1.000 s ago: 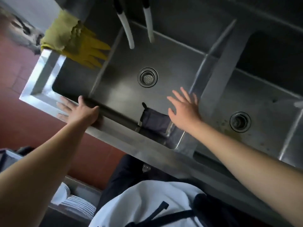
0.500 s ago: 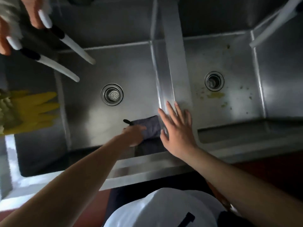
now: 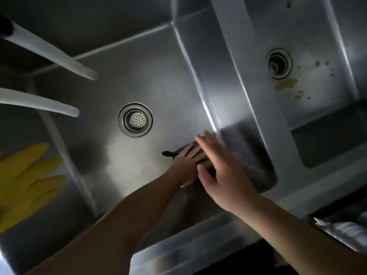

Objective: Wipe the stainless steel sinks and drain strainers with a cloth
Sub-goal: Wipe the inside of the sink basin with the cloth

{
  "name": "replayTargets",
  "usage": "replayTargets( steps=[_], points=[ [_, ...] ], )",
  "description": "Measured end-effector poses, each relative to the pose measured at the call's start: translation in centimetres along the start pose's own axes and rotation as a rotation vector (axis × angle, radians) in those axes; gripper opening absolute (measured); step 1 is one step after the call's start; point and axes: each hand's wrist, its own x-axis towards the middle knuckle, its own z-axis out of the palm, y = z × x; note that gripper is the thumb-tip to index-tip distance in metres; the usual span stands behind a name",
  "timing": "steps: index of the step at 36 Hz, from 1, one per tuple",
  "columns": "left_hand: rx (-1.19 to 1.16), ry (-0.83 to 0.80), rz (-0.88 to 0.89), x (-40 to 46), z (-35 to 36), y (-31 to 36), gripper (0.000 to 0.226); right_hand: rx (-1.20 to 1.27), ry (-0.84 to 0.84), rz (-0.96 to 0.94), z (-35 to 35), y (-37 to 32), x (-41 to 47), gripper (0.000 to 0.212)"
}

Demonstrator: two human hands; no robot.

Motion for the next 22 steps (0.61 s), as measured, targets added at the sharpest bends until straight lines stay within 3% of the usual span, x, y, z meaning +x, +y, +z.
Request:
replayTargets(
  steps=[3, 6, 11, 15, 20, 22],
  points=[
    [0.084, -0.152, 0.006, 0.8, 0.9, -2.2, 0.076, 0.008, -0.002, 0.199, 1.0, 1.1, 2.9, 0.069],
    [0.105, -0.025, -0.074, 1.5, 0.2, -4.0, 0.070, 0.018, -0.012, 0.280, 1.9, 1.9, 6.3, 0.070],
    [0.157, 0.225, -0.420, 3.0, -3.2, -10.9, 0.057, -0.009, -0.098, 0.303, 3.8, 2.6, 10.4, 0.072],
    [0.090, 0.266, -0.634, 3.2, -6.3, -17.3, 0.058, -0.047, -0.155, 0.296, 5.5, 2.8, 12.7, 0.076],
    [-0.019, 0.198, -0.532, 2.2, -7.7, -18.0, 0.061, -0.065, -0.181, 0.273, 7.1, 2.5, 14.5, 0.076],
    [-0.218, 0.356, -0.515, 0.3, -8.2, -18.0, 0.057, -0.079, -0.191, 0.263, 7.9, 2.1, 15.3, 0.077]
  ],
)
